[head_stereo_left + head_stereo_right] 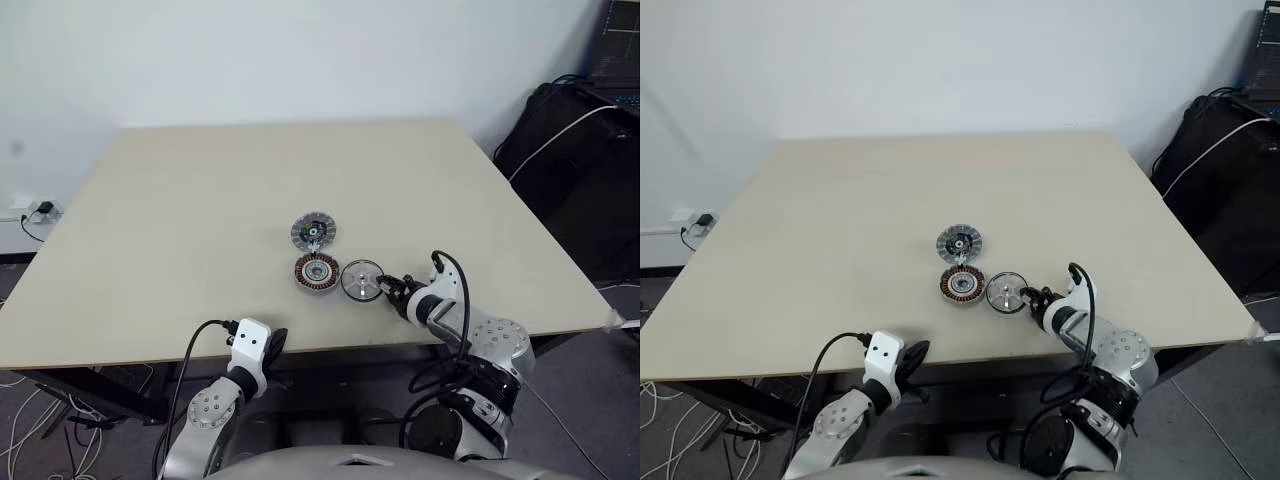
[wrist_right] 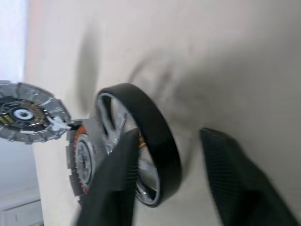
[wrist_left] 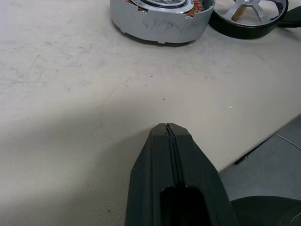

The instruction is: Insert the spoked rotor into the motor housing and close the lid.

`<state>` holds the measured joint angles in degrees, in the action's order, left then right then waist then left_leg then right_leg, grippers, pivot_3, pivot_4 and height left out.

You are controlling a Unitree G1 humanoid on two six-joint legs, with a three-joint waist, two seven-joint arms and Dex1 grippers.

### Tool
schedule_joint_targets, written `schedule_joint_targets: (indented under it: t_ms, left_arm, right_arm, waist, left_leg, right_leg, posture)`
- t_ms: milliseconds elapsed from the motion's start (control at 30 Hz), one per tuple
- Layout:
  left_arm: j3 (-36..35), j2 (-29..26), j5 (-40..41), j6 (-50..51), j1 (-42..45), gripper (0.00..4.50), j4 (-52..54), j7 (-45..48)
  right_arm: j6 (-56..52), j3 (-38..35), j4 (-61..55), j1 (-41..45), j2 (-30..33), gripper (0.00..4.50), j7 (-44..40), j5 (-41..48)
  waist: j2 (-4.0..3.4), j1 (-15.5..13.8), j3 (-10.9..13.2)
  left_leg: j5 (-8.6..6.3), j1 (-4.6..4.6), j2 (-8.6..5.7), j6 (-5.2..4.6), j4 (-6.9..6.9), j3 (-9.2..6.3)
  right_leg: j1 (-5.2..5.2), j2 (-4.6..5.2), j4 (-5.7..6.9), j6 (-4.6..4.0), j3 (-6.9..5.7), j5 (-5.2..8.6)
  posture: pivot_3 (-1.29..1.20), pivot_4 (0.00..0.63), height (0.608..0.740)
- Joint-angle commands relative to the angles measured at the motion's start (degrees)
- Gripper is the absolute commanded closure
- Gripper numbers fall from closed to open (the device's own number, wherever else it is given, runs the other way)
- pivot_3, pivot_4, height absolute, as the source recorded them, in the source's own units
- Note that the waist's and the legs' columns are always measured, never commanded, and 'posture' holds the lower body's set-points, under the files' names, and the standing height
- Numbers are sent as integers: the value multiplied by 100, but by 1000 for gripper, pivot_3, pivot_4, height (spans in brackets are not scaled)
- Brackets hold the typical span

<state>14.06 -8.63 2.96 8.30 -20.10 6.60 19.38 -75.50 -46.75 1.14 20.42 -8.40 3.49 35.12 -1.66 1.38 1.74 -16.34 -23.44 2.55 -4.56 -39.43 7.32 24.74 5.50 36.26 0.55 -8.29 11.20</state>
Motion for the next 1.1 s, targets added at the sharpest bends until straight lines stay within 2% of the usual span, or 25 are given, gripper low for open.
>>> schedule_joint_targets:
  t_ms: [33, 133, 433, 667, 867, 1100]
  left_arm:
    - [-13, -5, 60, -13, 46, 4500, 141, 33]
    - [-7, -2, 60, 30, 36, 4500, 176, 24]
    - [3, -17, 72, 44, 25, 4500, 178, 23]
    - [18, -19, 47, -120, 75, 4500, 6, 43]
    - [23, 28, 15, -427, 81, 4500, -103, 14]
    - [51, 79, -46, -583, 37, 4500, -65, -61]
  right_arm:
    - [69, 140, -44, -20, -77, 3542, 19, 194]
    - [87, 169, -11, -50, -68, 4464, 49, 220]
    - [-132, 278, -428, 60, -39, 4486, 214, 465]
    - [-446, 1332, -919, 463, 122, 4486, 356, 220]
    - [-536, 1801, -370, 1034, 44, 4486, 395, 54]
    - [-337, 2332, 333, 1186, 113, 4486, 257, -228]
  waist:
    - [-1, 0, 0]
    - [-5, 0, 3]
    - [-13, -2, 8]
    - [-24, 12, 14]
    - [-22, 5, 15]
    - [-21, 6, 15]
  left_leg:
    - [0, 0, 0, 0, 0, 0]
    - [0, -2, 0, 0, 1, 1]
    - [0, -2, 0, 0, 3, 0]
    - [0, -3, 1, 0, 4, 1]
    - [0, -6, -1, -1, 7, 1]
    - [4, -13, -2, -11, 10, 7]
  right_leg:
    - [0, 0, 0, 0, 0, 0]
    - [2, -1, -1, 0, 0, 0]
    - [2, 0, -4, 0, 0, 0]
    - [5, 1, -4, 0, 2, 0]
    - [5, -13, -8, 0, -1, 0]
    - [-2, -21, -15, 5, 0, -4]
  posture:
    - [0, 0, 740]
    - [0, 0, 740]
    - [0, 0, 740]
    - [0, 0, 740]
    - [0, 0, 740]
    - [0, 0, 740]
